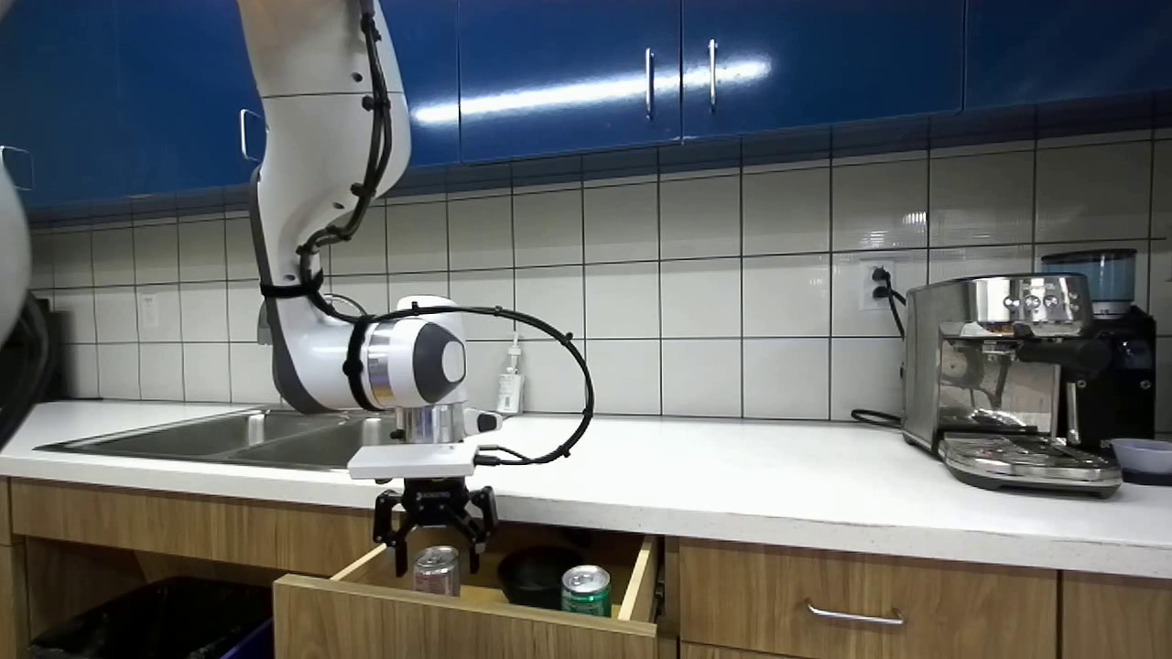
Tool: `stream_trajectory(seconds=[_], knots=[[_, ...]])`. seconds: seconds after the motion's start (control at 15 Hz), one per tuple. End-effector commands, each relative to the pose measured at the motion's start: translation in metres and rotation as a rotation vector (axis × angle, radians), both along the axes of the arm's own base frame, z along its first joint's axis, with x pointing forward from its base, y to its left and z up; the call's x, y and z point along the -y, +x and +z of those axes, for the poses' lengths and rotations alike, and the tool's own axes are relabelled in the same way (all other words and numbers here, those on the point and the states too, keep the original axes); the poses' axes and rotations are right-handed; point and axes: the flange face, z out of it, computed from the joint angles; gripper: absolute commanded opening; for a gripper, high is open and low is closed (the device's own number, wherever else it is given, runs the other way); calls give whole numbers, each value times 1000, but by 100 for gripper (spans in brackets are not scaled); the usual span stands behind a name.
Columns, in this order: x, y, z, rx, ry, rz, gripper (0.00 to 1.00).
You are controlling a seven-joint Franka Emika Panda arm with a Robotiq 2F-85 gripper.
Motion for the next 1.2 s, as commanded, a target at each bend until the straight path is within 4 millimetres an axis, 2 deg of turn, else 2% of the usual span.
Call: stream_trajectory(seconds=[0.0, 0.33, 0.4, 0.6, 1.13], knots=[[-3, -5, 26, 27, 8, 6, 100], [-4, -7, 55, 47, 32, 0, 100], [-4, 3, 36, 54, 15, -10, 100], [-6, 0, 46, 61, 21, -13, 100], [-7, -2, 46, 56, 21, -14, 100]])
